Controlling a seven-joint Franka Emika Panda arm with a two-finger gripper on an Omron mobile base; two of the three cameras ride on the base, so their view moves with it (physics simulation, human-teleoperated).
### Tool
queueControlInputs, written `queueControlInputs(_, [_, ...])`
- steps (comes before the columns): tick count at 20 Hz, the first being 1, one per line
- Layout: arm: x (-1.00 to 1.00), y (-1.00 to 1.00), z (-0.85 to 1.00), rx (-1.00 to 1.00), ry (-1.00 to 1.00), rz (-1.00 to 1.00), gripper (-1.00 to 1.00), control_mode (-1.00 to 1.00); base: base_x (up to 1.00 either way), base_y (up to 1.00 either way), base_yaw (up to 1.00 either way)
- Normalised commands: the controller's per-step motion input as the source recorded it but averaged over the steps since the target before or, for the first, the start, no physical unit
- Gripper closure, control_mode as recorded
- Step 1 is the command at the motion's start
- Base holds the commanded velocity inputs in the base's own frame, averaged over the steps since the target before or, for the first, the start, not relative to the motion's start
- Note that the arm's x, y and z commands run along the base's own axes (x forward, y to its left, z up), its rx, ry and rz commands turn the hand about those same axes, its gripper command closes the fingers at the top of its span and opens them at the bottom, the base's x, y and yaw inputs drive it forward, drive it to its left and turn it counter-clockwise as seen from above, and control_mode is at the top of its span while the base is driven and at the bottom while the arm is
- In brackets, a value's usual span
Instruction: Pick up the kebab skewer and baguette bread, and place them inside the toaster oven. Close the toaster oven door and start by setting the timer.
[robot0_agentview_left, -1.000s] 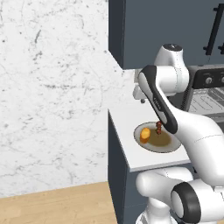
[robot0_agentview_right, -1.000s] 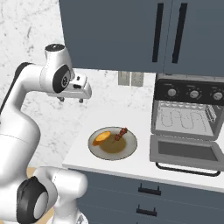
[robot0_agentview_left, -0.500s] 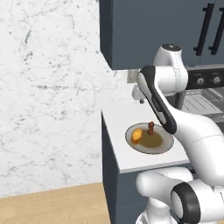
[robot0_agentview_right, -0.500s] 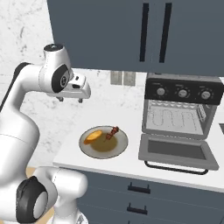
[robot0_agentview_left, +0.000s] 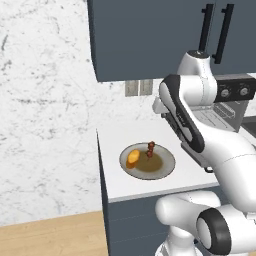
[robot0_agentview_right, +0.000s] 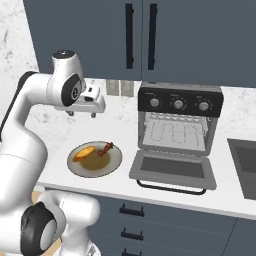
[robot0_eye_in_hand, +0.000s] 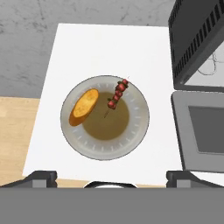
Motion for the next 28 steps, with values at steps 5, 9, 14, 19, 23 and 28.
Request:
queueControlInputs(5, [0.0,0.0,0.0,0.0,0.0,0.0,-1.0,1.0,0.0,0.0,0.0])
queueControlInputs(9, [0.0,0.0,0.0,0.0,0.0,0.0,-1.0,1.0,0.0,0.0,0.0])
queueControlInputs(14, [0.0,0.0,0.0,0.0,0.0,0.0,-1.0,1.0,0.0,0.0,0.0])
queueControlInputs(19, [0.0,0.0,0.0,0.0,0.0,0.0,-1.0,-1.0,0.0,0.0,0.0])
queueControlInputs(23, [0.0,0.0,0.0,0.0,0.0,0.0,-1.0,-1.0,0.0,0.0,0.0])
queueControlInputs(28, [0.0,0.0,0.0,0.0,0.0,0.0,-1.0,-1.0,0.0,0.0,0.0])
